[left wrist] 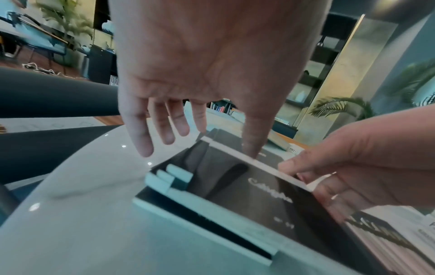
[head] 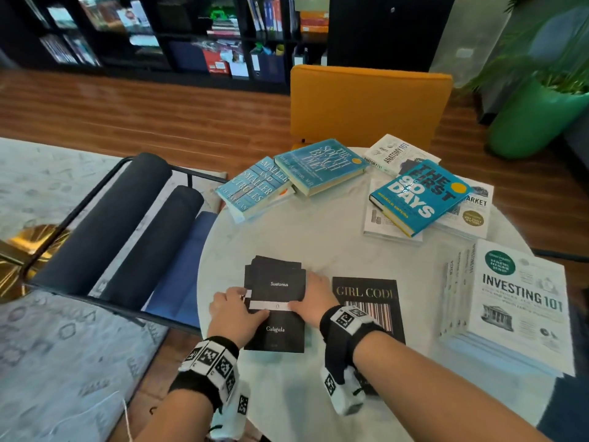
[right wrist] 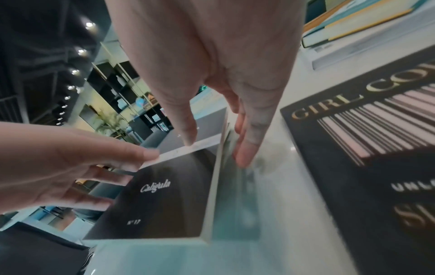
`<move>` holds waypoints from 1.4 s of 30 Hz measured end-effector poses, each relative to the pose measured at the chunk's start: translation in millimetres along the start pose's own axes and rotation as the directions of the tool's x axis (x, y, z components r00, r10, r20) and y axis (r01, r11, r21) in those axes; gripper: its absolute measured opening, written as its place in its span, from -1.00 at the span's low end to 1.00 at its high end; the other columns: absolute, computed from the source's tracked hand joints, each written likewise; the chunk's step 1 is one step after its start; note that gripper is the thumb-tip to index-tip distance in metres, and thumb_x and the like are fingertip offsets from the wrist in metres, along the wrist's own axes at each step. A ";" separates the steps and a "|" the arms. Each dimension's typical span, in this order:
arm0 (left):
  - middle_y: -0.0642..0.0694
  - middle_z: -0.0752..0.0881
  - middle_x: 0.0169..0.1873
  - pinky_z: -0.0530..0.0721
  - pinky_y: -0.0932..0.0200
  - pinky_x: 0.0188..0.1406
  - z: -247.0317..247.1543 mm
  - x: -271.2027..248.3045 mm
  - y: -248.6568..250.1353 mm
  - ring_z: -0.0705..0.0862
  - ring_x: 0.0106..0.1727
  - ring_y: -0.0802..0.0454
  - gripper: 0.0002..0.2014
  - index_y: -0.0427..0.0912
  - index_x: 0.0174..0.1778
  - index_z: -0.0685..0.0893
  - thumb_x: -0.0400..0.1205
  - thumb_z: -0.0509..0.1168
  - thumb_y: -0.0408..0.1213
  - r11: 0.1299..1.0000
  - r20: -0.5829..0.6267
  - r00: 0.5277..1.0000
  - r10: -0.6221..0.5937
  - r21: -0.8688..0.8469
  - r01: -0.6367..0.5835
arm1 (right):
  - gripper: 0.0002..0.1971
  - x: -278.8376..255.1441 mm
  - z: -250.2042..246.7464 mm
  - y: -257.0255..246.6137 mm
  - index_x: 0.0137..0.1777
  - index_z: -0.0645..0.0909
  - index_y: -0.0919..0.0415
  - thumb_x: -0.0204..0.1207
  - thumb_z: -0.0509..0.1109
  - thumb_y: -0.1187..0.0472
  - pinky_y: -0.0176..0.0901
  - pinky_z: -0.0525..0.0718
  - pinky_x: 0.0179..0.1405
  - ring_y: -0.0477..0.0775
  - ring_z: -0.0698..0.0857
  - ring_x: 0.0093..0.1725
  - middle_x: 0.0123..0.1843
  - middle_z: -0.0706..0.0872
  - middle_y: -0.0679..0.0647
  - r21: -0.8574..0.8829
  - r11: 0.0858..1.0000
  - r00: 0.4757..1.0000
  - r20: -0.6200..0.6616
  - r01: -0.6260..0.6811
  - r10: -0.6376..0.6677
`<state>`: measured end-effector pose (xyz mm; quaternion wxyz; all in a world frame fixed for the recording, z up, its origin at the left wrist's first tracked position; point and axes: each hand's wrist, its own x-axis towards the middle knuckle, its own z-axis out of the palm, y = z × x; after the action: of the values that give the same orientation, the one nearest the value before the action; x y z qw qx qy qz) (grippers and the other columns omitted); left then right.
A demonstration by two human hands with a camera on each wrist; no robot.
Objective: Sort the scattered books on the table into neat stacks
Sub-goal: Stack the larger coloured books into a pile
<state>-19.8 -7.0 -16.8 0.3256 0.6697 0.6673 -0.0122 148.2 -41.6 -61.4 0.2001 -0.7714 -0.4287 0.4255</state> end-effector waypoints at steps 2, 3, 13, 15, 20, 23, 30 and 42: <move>-0.18 0.48 0.38 0.43 -0.06 0.48 4.6 5.7 -1.6 0.48 0.41 -0.19 -0.04 -0.14 0.54 0.32 0.32 0.45 0.32 0.996 0.039 0.999 -0.030 -0.088 0.034 | -0.27 3.5 9.0 5.3 0.38 0.46 0.02 0.19 0.50 -0.19 0.01 0.66 0.26 0.10 0.67 0.23 0.25 0.64 0.04 0.067 0.996 0.998 0.043 -0.052 0.050; -0.18 0.53 0.40 0.45 -0.11 0.47 8.5 11.1 -4.2 0.51 0.41 -0.20 0.07 -0.14 0.57 0.29 0.26 0.41 0.43 0.993 0.052 0.998 -0.036 -0.111 0.041 | -0.27 10.3 16.0 12.0 0.37 0.47 0.00 0.18 0.49 -0.21 0.00 0.70 0.21 0.07 0.71 0.19 0.23 0.68 0.00 0.104 0.992 0.996 0.069 -0.069 0.062; -0.18 0.61 0.23 0.64 -0.06 0.27 9.0 21.9 -34.3 0.62 0.22 -0.17 -0.03 -0.03 0.33 0.59 0.09 0.36 0.52 0.973 0.139 0.976 -0.169 -0.135 0.188 | -0.47 -18.3 16.0 -25.2 0.44 0.39 0.17 0.46 0.38 0.19 -0.04 0.62 0.27 0.16 0.67 0.26 0.30 0.68 0.10 0.110 0.990 0.986 0.148 -0.092 0.075; -0.11 0.66 0.16 0.72 0.03 0.12 9.8 25.3 -47.1 0.70 0.10 -0.07 -0.06 -0.06 0.23 0.63 0.00 0.45 0.45 0.950 0.203 0.956 -0.210 -0.190 0.249 | -0.53 -23.9 17.1 -26.6 0.39 0.46 0.19 0.47 0.38 0.21 -0.10 0.61 0.24 0.16 0.67 0.26 0.29 0.69 0.11 0.080 0.994 0.983 0.175 -0.074 0.059; -0.10 0.78 0.07 0.76 -0.03 0.13 -0.7 30.2 -54.6 0.76 0.06 -0.06 0.02 -0.17 0.22 0.68 -0.14 0.57 0.30 0.932 0.324 0.914 -0.246 -0.180 0.314 | -0.51 -27.4 20.2 -27.2 0.40 0.49 0.19 0.46 0.43 0.13 -0.18 0.59 0.22 0.11 0.66 0.29 0.36 0.66 0.10 0.054 0.995 0.967 0.246 -0.082 0.067; -0.23 0.52 0.43 0.51 -0.07 0.45 -25.5 22.1 -19.9 0.50 0.45 -0.18 0.21 -0.18 0.54 0.40 0.04 0.46 0.48 0.964 0.171 0.951 -0.259 -0.008 0.264 | -0.43 -15.4 1.6 -33.5 0.46 0.48 0.21 0.52 0.36 -0.08 -0.13 0.47 0.38 0.14 0.61 0.35 0.41 0.61 0.14 0.027 0.993 0.972 0.209 -0.112 0.104; -0.16 0.43 0.46 0.37 -0.08 0.46 -73.0 74.1 96.6 0.34 0.51 -0.14 -0.46 -0.03 0.46 0.52 0.61 0.24 0.16 0.965 -0.145 0.954 0.262 0.070 -0.255 | -0.58 41.6 -106.2 -51.6 0.25 0.62 0.47 0.65 0.25 0.09 -0.05 0.57 0.21 0.31 0.66 0.25 0.25 0.71 0.33 0.052 0.987 0.980 -0.118 -0.154 0.160; -0.35 0.39 0.51 0.34 -0.16 0.49 -69.9 255.0 220.9 0.30 0.56 -0.27 -0.31 -0.26 0.61 0.31 0.68 0.11 0.15 0.851 0.075 0.912 0.403 0.336 -0.404 | -0.51 160.6 -177.3 -42.7 0.01 0.55 0.25 0.65 0.09 -0.20 -0.13 0.48 -0.06 0.32 0.68 0.04 -0.02 0.61 0.24 0.106 0.933 0.915 -0.185 -0.344 0.358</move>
<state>177.9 273.2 16.1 0.1996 0.8410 0.4992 -0.0607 317.4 125.5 -11.7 0.1903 -0.8673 -0.2452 0.3892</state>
